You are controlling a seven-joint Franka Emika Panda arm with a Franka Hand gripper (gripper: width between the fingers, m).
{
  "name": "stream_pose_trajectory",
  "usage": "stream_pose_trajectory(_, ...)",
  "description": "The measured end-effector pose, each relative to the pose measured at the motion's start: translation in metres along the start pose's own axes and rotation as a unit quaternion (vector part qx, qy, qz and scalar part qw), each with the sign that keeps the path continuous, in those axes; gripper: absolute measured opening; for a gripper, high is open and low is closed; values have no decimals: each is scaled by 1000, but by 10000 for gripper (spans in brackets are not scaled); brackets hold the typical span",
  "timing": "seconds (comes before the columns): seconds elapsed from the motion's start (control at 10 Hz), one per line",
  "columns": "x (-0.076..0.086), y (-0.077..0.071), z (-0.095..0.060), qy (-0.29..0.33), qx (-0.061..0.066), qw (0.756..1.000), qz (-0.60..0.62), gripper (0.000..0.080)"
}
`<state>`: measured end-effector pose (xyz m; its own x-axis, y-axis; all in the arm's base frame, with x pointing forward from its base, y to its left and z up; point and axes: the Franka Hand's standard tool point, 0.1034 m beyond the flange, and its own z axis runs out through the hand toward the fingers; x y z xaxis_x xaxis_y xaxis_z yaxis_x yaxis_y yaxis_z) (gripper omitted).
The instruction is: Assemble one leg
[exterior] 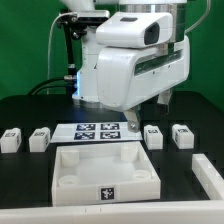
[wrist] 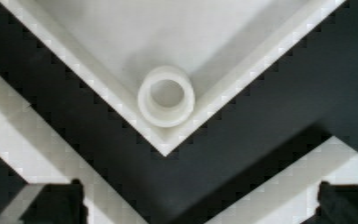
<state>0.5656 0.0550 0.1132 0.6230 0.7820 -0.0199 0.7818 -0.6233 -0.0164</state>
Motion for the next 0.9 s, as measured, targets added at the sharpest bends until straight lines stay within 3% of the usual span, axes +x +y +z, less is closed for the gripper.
stream_pose_trajectory(0.8, 0, 0, 1, 0, 1, 1000, -21, 650)
stream_pose_trajectory(0.9, -10, -5, 5, 4, -6, 998, -69, 650)
